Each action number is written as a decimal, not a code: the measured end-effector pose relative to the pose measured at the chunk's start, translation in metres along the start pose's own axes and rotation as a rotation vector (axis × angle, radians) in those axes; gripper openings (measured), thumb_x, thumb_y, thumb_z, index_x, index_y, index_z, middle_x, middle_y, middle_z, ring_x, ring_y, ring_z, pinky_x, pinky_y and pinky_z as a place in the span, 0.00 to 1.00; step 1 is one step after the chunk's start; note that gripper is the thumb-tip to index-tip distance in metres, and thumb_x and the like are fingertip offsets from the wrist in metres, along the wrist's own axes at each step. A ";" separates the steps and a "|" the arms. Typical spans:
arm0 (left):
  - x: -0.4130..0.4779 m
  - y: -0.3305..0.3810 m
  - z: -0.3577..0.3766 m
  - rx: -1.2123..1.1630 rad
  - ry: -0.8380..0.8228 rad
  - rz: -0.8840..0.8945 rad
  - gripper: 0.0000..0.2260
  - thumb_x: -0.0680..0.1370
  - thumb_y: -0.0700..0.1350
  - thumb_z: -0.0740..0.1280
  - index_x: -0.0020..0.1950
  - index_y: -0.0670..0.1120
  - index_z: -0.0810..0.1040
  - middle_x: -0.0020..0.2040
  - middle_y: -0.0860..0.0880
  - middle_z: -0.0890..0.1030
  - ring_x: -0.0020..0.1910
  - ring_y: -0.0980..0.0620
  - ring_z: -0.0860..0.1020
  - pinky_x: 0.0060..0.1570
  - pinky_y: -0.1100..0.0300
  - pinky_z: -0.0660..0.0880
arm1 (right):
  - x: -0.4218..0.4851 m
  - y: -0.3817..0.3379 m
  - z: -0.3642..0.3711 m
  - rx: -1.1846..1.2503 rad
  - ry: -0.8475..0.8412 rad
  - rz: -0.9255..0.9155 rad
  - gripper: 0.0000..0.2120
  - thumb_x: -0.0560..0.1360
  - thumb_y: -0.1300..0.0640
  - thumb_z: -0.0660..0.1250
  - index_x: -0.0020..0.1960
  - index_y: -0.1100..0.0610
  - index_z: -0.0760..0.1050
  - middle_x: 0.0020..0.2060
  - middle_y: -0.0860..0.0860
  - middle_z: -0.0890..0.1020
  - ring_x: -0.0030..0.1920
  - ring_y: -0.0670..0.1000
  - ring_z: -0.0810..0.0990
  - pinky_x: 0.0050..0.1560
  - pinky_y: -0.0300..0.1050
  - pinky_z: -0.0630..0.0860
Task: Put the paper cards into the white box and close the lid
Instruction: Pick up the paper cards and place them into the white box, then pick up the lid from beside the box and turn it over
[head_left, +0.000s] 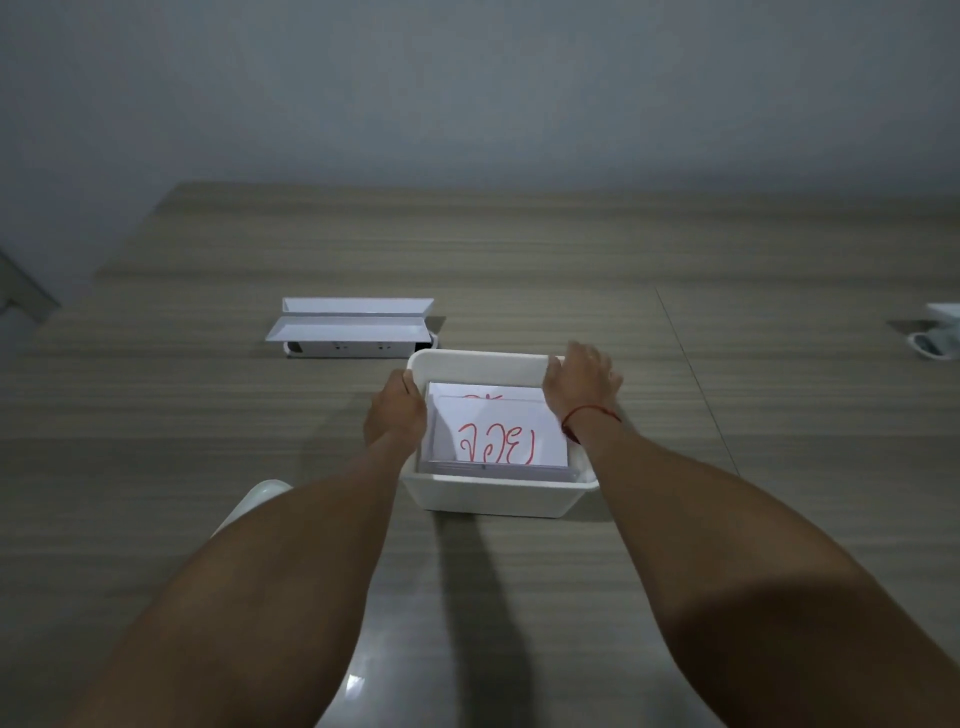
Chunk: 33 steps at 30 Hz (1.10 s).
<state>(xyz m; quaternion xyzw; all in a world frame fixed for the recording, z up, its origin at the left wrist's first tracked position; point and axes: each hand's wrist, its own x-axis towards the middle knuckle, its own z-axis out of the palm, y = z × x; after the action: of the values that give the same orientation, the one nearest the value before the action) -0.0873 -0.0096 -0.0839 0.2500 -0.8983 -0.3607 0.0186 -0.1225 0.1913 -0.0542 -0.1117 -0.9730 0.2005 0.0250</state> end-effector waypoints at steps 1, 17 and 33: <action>-0.002 -0.002 0.000 -0.005 0.002 -0.006 0.20 0.83 0.52 0.47 0.59 0.43 0.73 0.56 0.37 0.79 0.55 0.37 0.77 0.55 0.48 0.73 | -0.002 0.001 0.002 0.061 -0.061 0.041 0.18 0.81 0.53 0.54 0.68 0.59 0.68 0.69 0.56 0.70 0.69 0.60 0.68 0.66 0.56 0.65; -0.032 -0.036 -0.078 -0.031 0.022 -0.165 0.24 0.82 0.53 0.51 0.67 0.37 0.72 0.67 0.36 0.74 0.65 0.38 0.73 0.63 0.49 0.70 | -0.046 -0.089 -0.012 0.043 -0.239 -0.186 0.21 0.80 0.50 0.53 0.65 0.62 0.70 0.68 0.59 0.72 0.70 0.59 0.68 0.71 0.57 0.61; -0.135 -0.211 -0.146 -0.047 0.210 -0.843 0.24 0.79 0.54 0.59 0.66 0.37 0.73 0.67 0.38 0.75 0.67 0.38 0.73 0.65 0.49 0.69 | -0.180 -0.182 0.116 -0.179 -0.679 -0.645 0.26 0.79 0.45 0.55 0.67 0.62 0.70 0.66 0.60 0.75 0.66 0.62 0.73 0.67 0.55 0.69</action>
<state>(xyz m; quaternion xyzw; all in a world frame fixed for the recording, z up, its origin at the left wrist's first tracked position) 0.1537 -0.1704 -0.0954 0.6299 -0.7023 -0.3299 -0.0331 0.0046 -0.0568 -0.0891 0.2659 -0.9247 0.1230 -0.2430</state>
